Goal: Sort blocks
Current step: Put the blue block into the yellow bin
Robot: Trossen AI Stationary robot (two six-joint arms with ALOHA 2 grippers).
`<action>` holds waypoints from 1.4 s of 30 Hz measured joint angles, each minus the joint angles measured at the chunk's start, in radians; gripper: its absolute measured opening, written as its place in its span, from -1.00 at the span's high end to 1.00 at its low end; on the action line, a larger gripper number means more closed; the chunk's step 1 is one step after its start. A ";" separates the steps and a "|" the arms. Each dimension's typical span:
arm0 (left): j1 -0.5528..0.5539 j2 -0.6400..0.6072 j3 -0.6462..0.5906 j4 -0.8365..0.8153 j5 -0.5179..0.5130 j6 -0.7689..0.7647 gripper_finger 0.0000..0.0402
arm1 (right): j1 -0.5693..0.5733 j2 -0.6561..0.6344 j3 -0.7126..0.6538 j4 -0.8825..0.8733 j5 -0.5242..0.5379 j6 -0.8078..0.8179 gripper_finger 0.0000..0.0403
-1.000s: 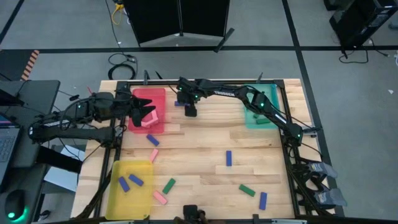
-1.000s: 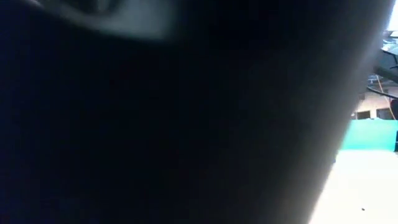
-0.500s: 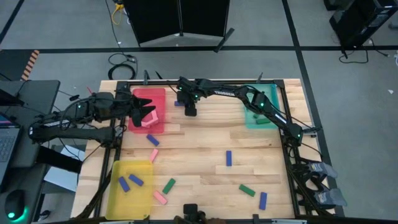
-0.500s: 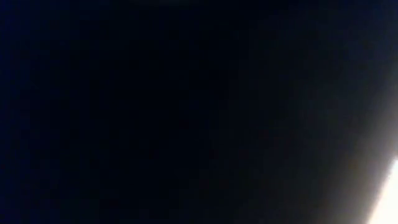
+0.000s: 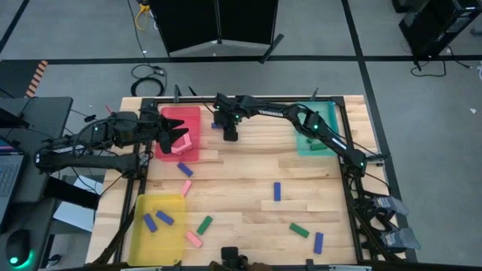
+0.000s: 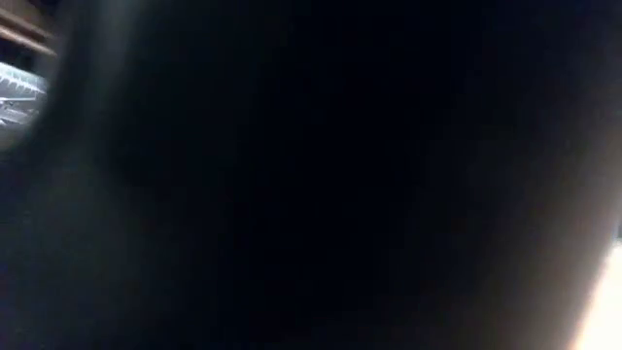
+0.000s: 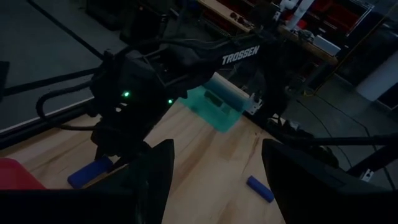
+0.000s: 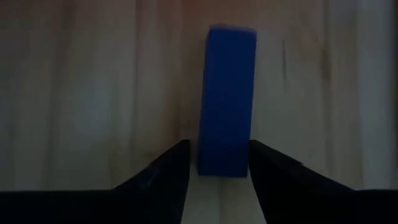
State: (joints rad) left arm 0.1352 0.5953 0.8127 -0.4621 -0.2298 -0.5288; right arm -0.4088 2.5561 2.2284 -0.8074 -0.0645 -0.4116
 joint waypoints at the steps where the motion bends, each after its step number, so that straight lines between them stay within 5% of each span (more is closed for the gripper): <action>1: 0.000 0.000 0.000 0.001 0.000 0.000 -0.24 | 0.001 0.014 0.030 -0.022 0.010 -0.001 0.16; 4: 0.000 0.000 0.000 0.002 0.000 0.000 -0.24 | 0.010 0.070 0.131 -0.102 0.060 -0.013 0.20; 17: 0.000 0.000 0.000 0.008 0.005 -0.003 -0.24 | 0.005 0.057 0.115 -0.089 0.068 -0.008 0.44; 42: 0.000 0.000 0.000 0.008 0.003 -0.020 -0.24 | 0.000 -0.009 0.125 -0.112 -0.008 -0.007 0.45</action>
State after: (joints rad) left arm 0.1349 0.5953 0.8127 -0.4538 -0.2272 -0.5488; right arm -0.4086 2.5467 2.3535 -0.9194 -0.0720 -0.4190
